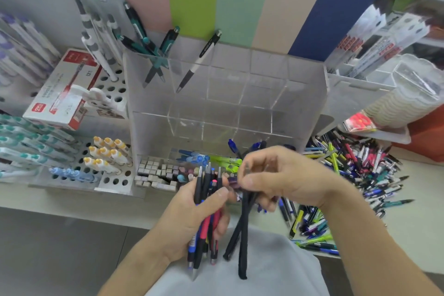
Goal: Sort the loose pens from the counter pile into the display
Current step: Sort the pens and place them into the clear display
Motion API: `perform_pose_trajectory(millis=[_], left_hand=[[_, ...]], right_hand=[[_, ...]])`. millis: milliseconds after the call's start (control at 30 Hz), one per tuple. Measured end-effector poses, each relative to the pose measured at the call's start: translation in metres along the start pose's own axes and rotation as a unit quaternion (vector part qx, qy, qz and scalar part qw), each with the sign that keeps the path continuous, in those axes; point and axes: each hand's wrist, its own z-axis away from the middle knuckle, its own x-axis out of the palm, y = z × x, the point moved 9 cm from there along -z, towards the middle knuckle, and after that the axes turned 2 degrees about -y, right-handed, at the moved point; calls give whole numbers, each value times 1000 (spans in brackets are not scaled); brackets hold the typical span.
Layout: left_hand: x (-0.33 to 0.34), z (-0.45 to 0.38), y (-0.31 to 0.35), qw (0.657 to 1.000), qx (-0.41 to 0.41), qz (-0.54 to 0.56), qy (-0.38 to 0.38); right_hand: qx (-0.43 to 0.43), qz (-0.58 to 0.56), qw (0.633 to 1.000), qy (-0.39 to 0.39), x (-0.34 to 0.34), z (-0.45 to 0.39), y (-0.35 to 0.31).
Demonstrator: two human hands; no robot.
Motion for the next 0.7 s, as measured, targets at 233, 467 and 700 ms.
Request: perform_pose_trajectory(millis=[233, 467, 700], left_hand=[[-15, 5, 21, 992, 79, -33, 93], [-5, 2, 65, 965, 84, -228, 96], [-23, 12, 86, 940, 201, -160, 224]], right_hand=[[46, 15, 998, -43, 35, -3, 24], [80, 65, 991, -82, 66, -8, 30], [46, -39, 998, -2, 48, -4, 19]])
